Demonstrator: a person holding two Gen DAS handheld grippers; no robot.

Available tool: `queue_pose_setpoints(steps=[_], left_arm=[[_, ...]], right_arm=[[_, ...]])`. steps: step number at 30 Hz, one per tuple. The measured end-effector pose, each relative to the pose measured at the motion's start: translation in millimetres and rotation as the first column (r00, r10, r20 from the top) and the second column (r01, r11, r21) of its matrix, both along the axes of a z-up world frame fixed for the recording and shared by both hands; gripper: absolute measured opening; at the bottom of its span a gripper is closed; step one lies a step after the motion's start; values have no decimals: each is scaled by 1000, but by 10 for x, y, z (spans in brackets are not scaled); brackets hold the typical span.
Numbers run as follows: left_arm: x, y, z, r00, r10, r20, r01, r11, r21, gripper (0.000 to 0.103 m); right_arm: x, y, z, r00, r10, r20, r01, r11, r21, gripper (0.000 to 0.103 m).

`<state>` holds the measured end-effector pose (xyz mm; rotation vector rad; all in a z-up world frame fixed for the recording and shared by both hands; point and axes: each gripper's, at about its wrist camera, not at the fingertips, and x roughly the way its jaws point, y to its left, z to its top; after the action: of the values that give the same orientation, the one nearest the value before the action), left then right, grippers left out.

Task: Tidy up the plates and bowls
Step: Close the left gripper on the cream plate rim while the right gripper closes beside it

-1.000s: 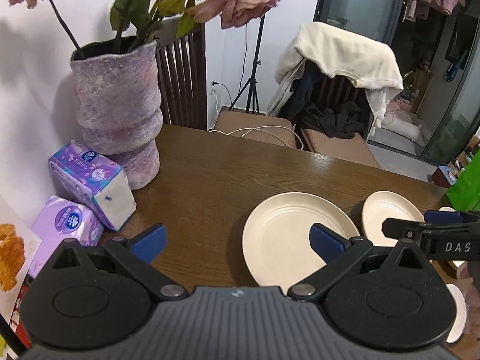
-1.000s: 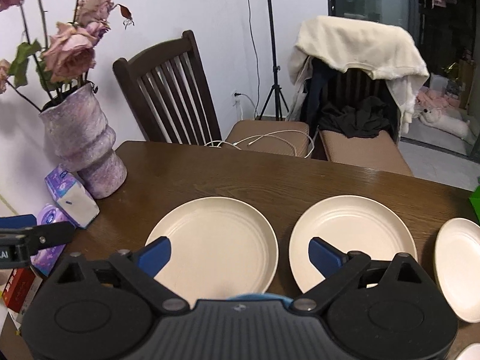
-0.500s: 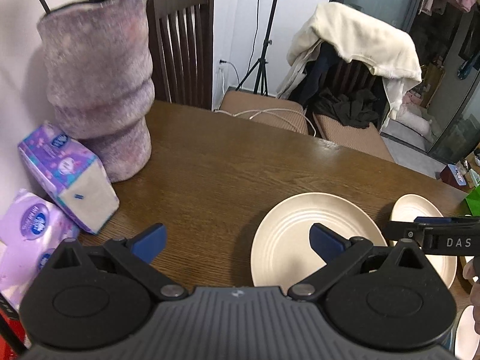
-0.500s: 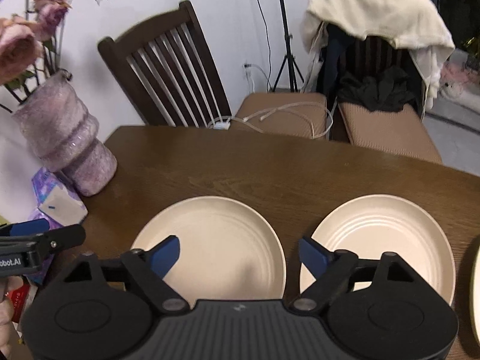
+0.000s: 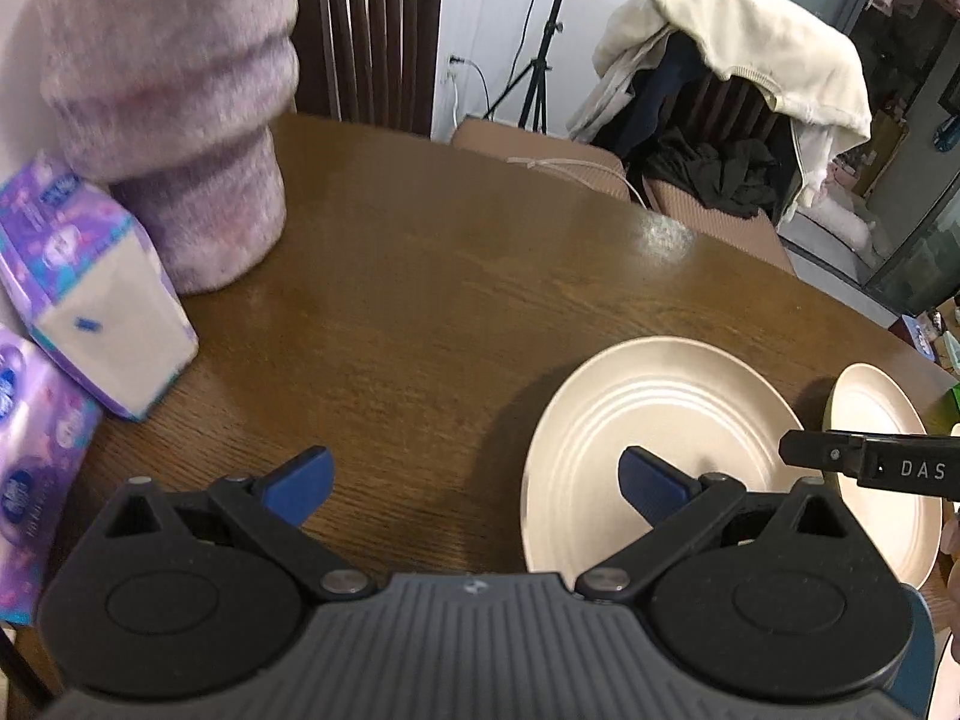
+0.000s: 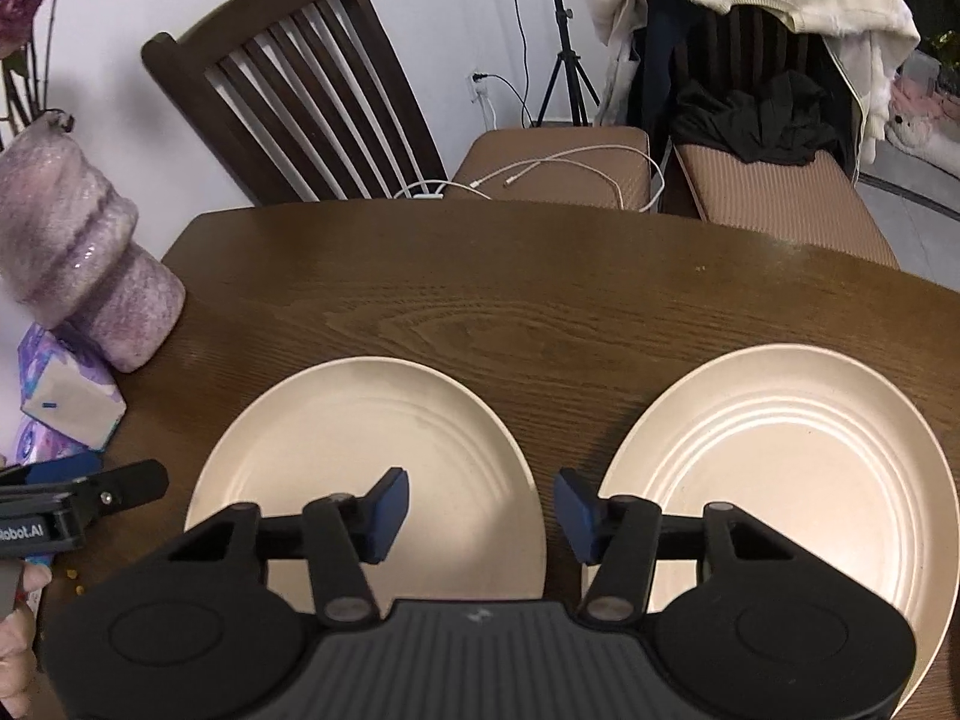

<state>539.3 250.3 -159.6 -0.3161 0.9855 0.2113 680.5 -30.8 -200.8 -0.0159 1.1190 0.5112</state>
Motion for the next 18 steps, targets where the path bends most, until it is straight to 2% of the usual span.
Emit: queue_pose_setpoints(steps=[3, 7, 9, 11, 13, 15, 18], left_arm=[[22, 4, -76, 1000, -5, -15, 4, 1000, -19, 103], [56, 17, -177, 999, -7, -50, 5, 999, -53, 101], [67, 24, -232, 997, -8, -75, 2, 997, -71, 97], [70, 43, -279, 996, -12, -92, 3, 995, -99, 85], [68, 53, -316, 994, -19, -108, 6, 992, -122, 78], [57, 42, -317, 994, -26, -108, 13, 993, -117, 75], [73, 2, -312, 993, -29, -114, 14, 992, -126, 61]], right_arm=[[28, -17, -62, 1000, -4, -15, 4, 1000, -4, 46], [37, -12, -113, 1000, -4, -30, 3, 1000, -22, 45], [40, -12, -139, 999, -4, -42, 3, 1000, -23, 41], [43, -14, -166, 999, -3, -52, 2, 1000, -26, 36], [42, -18, -189, 998, 0, -61, -2, 1000, -28, 33], [36, -24, -199, 998, 1, -65, -3, 999, -33, 31], [24, -34, -211, 997, 3, -74, -6, 999, -37, 28]])
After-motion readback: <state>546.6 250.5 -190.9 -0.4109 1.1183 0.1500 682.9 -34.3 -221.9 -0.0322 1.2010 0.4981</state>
